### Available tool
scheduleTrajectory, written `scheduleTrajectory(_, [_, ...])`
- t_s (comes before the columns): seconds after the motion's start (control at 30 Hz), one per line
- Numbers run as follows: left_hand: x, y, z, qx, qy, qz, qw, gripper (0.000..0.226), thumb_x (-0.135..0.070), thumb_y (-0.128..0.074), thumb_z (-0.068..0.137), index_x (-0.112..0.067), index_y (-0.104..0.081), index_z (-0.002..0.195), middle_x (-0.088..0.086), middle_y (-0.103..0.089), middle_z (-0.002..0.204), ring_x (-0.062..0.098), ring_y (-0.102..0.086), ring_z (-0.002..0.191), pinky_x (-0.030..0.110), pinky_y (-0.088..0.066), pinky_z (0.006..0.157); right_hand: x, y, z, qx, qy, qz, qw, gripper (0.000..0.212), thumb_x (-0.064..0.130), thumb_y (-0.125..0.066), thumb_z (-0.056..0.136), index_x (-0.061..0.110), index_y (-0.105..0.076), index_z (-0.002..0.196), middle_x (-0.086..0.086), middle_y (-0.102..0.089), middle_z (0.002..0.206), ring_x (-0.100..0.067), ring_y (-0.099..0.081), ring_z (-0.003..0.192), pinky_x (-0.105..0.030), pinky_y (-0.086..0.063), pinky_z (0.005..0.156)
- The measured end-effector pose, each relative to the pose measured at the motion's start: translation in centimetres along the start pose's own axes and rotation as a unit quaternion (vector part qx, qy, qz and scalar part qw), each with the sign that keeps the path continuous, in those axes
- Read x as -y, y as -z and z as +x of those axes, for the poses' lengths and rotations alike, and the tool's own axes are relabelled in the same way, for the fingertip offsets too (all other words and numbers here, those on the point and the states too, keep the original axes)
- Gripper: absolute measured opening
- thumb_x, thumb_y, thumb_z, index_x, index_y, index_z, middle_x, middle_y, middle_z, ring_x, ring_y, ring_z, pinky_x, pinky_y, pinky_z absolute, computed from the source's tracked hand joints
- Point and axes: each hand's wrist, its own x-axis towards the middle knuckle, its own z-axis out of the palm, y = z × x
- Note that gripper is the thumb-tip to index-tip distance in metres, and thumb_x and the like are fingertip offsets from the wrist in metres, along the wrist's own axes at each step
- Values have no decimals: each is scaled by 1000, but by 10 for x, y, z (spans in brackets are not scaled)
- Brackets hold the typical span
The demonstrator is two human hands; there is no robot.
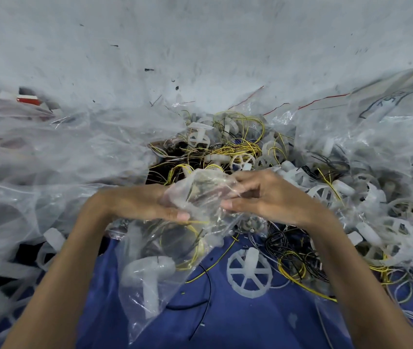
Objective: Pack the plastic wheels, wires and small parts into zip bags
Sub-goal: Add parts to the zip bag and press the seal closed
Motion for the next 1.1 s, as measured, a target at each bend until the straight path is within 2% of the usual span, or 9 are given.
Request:
scheduleTrajectory(0.13, [3,14,-16,-117,46,22,992,22,-31,-66,82,-26,-56,102,-7,-70,91,5,-63,77,18,-49,75,-14,-11,7,41,-22,-83,995,28,26,-55,91,14,-66,114,13,-49,119,2,-49,97,-27,-43,89])
scheduleTrajectory(0.23, [-14,20,-31,-258,17,176,950,35,-31,-77,73,-33,-43,82,-11,-56,56,-6,-49,52,7,-38,54,-20,-24,12,84,6,-90,992,27,17,-48,96,13,-62,119,18,-44,123,-3,-41,114,-30,-34,104])
scheduleTrajectory(0.3, [-30,17,-36,-294,-23,244,924,47,-24,-79,65,-42,-43,87,-12,-53,67,-18,-49,65,4,-37,59,-26,-27,15,81,32,-68,994,30,4,-46,96,12,-62,120,18,-45,126,-4,-42,119,-23,-35,102])
scheduleTrajectory(0.47, [-47,-1,-32,-71,67,190,977,42,-54,-78,62,-47,-53,95,-23,-59,81,-10,-57,69,11,-46,62,-52,-20,14,-93,-57,70,992,38,-9,-49,87,19,-61,109,4,-58,117,3,-58,100,-12,-47,81])
scheduleTrajectory(0.6, [-50,-12,-14,48,72,101,991,22,-45,-67,80,-29,-66,95,-11,-69,72,-1,-64,61,8,-45,58,-73,-31,16,2,-137,-168,976,28,14,-62,86,15,-61,114,-5,-59,112,-15,-56,102,-37,-46,92])
scheduleTrajectory(0.7, [-49,-19,-2,42,101,70,992,25,-39,-55,91,-17,-65,100,-3,-69,76,4,-66,59,14,-51,57,-75,-44,18,13,-163,-274,948,45,32,-61,87,24,-50,130,-5,-49,129,-27,-46,120,-41,-41,98])
scheduleTrajectory(0.83, [-46,-21,3,0,137,128,982,30,-44,-48,94,-21,-64,83,-2,-68,76,5,-66,55,15,-47,52,-70,-54,20,-17,-128,-347,929,43,36,-56,88,25,-47,128,-6,-49,126,-30,-49,115,-43,-43,92])
scheduleTrajectory(0.97, [-47,-15,-2,-30,154,191,969,34,-44,-53,92,-20,-56,68,-3,-71,69,-1,-64,55,17,-47,62,-68,-43,19,-60,-92,-266,958,27,26,-51,94,19,-61,118,-8,-62,116,-29,-57,104,-42,-48,86])
scheduleTrajectory(1.1, [-47,-13,-6,-34,154,248,956,9,-31,-64,85,-27,-60,78,-24,-59,51,-10,-54,57,21,-47,70,-68,-29,18,-105,-99,-206,968,24,21,-51,95,15,-66,113,-6,-69,105,-24,-62,96,-31,-47,81])
